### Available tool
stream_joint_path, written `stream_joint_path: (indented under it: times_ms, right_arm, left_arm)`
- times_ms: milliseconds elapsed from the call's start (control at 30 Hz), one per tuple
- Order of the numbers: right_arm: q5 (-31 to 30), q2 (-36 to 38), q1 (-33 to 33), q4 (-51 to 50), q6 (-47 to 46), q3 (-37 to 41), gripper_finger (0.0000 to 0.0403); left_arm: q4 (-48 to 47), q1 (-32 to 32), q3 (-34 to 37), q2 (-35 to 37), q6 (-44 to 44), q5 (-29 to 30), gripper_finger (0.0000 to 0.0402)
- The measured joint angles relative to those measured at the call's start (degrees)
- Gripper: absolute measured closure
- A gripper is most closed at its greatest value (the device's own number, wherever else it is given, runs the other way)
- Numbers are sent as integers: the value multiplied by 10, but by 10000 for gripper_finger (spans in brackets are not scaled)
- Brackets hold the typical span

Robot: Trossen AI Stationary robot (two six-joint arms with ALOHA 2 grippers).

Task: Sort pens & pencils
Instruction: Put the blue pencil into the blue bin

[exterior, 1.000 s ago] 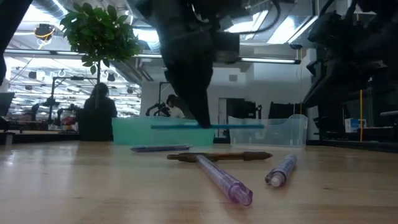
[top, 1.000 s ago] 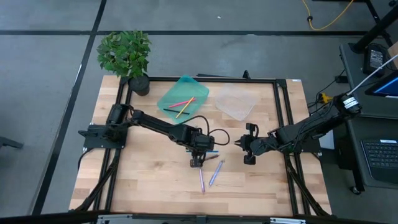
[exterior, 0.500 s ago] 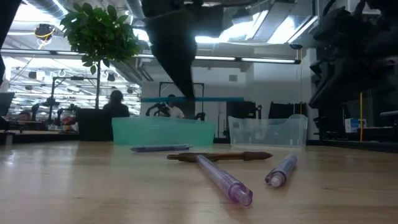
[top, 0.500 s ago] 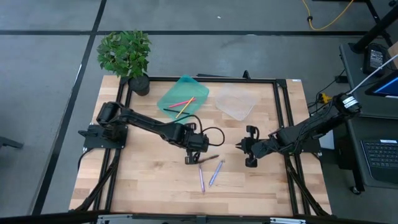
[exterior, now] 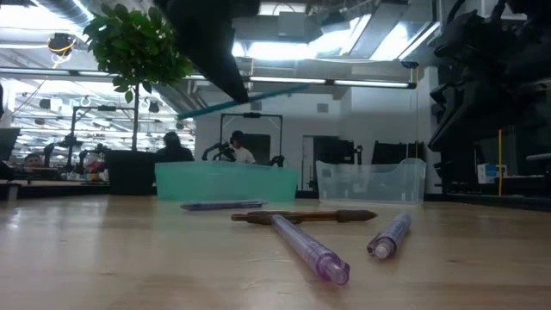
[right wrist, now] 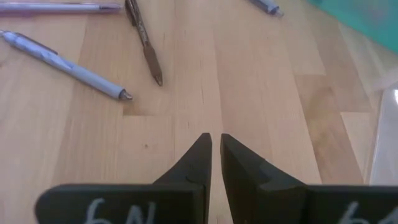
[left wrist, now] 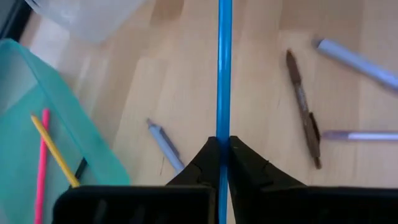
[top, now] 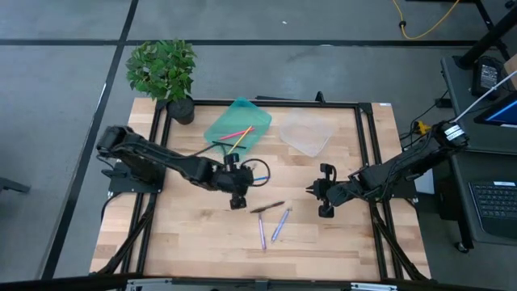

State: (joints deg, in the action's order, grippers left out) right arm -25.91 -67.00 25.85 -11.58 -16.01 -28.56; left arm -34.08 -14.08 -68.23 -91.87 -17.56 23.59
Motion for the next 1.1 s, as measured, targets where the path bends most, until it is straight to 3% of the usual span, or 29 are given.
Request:
stream_joint_path:
  times_ms: [233,467,967,1100]
  right_arm:
    - [0,0,0,2,2,0,366]
    - [0,0,0,8,14,0,366]
    - [0,0,-1,12,17,0,366]
    - [0,0,-1,12,17,0,366]
  left_arm:
    - [176,22,146,90,20,9,392]
    - [349,46,264,137,51,4,392]
    - [702,97,419,151,129,-36,392]
    - [753,111,440,151,137,-36,392]
